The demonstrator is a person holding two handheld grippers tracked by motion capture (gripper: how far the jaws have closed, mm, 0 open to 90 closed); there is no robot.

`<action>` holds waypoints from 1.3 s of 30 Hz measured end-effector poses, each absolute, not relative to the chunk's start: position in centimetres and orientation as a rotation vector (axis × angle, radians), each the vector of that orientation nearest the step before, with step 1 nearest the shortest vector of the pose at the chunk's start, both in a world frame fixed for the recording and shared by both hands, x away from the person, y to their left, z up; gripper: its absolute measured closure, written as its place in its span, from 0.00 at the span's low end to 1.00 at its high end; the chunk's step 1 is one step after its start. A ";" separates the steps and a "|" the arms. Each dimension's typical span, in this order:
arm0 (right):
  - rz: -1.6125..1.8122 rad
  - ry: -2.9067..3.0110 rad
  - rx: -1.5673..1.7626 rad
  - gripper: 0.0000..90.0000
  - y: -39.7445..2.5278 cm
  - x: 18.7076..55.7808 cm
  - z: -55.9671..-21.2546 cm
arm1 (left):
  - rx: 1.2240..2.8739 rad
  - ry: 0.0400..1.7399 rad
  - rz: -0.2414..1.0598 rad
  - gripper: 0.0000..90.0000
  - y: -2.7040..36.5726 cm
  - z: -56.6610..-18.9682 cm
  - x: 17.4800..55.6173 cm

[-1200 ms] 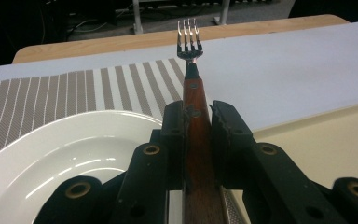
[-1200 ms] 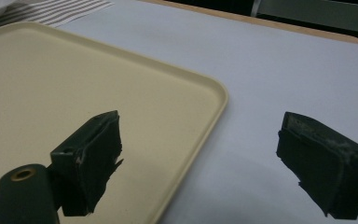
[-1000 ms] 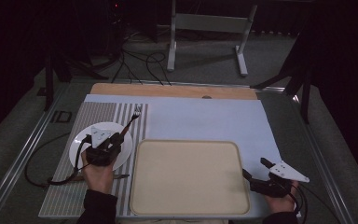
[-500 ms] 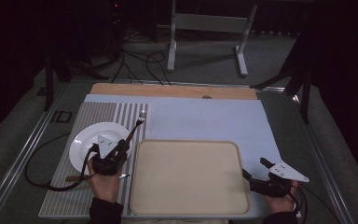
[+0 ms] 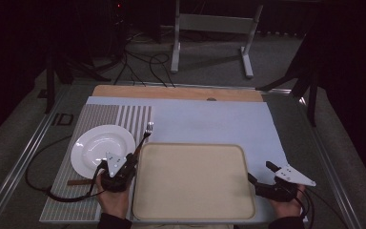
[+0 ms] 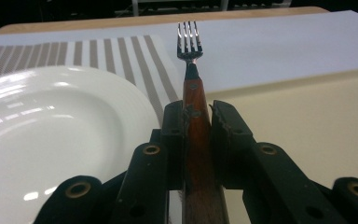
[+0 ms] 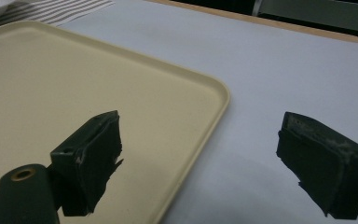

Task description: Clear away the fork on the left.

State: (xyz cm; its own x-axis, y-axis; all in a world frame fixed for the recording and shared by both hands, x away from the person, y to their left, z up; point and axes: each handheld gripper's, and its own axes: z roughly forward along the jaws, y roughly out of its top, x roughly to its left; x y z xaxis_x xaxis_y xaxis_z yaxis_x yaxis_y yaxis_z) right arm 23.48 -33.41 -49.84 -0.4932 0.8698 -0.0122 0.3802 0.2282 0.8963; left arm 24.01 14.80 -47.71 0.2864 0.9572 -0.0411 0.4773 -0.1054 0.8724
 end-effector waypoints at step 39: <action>1.218 1.991 1.142 0.15 -33.3 23.5 -49.9 | 1.760 1.381 0.653 0.87 12.5 -51.6 19.4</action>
State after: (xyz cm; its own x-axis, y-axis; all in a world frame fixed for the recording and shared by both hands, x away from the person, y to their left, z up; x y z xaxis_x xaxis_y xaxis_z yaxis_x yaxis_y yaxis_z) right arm 23.50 -33.28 -49.87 -0.4974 0.8674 -0.0134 0.3831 0.2335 0.8937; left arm 19.45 12.49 -51.65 0.2747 0.9588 -0.0726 0.5522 -0.0955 0.8282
